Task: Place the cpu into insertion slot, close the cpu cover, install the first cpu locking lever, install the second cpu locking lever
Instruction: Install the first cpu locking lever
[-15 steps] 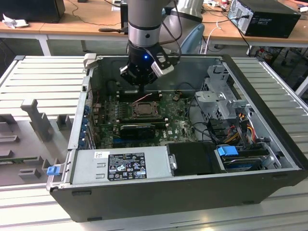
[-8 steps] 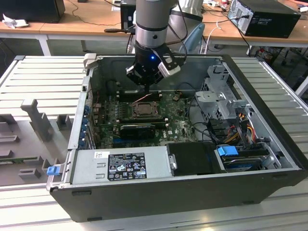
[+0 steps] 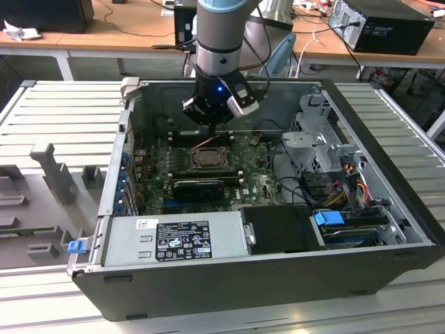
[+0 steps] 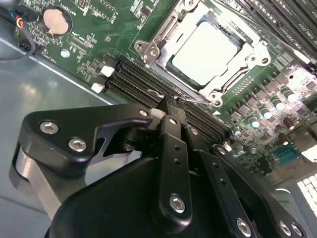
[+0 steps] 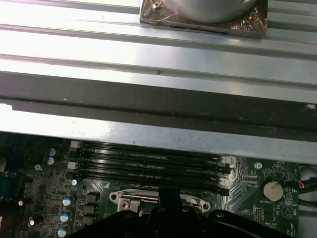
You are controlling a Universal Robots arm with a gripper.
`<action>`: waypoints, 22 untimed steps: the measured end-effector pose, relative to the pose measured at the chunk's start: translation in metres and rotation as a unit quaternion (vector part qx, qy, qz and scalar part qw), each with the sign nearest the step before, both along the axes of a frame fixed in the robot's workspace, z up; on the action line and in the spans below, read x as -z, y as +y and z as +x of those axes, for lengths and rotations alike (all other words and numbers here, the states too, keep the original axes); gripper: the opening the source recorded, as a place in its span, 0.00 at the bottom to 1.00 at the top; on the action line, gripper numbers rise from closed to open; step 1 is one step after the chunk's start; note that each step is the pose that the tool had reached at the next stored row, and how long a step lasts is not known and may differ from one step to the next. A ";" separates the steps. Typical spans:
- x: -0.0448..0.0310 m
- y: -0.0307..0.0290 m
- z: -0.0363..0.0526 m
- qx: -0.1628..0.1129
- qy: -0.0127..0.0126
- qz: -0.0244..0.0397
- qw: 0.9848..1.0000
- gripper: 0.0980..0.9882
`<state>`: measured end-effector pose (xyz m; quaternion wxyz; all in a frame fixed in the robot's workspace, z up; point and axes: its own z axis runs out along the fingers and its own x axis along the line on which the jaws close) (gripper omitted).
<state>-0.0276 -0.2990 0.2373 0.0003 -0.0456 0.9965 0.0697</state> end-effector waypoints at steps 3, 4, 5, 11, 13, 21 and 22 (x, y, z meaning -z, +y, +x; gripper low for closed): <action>0.0031 -0.0003 0.0004 0.011 0.000 0.003 1.000 0.01; 0.0038 -0.0003 0.0004 0.011 0.000 0.003 1.000 0.01; 0.0051 -0.0003 0.0009 0.011 0.000 0.005 1.000 0.01; 0.0107 -0.0003 0.0021 0.009 0.000 0.012 1.000 0.01; 0.0136 0.0005 0.0031 0.009 0.000 0.012 1.000 0.01; 0.0237 0.0020 0.0087 0.007 0.000 0.012 1.000 0.01; 0.0251 0.0020 0.0091 0.007 0.000 0.012 1.000 0.01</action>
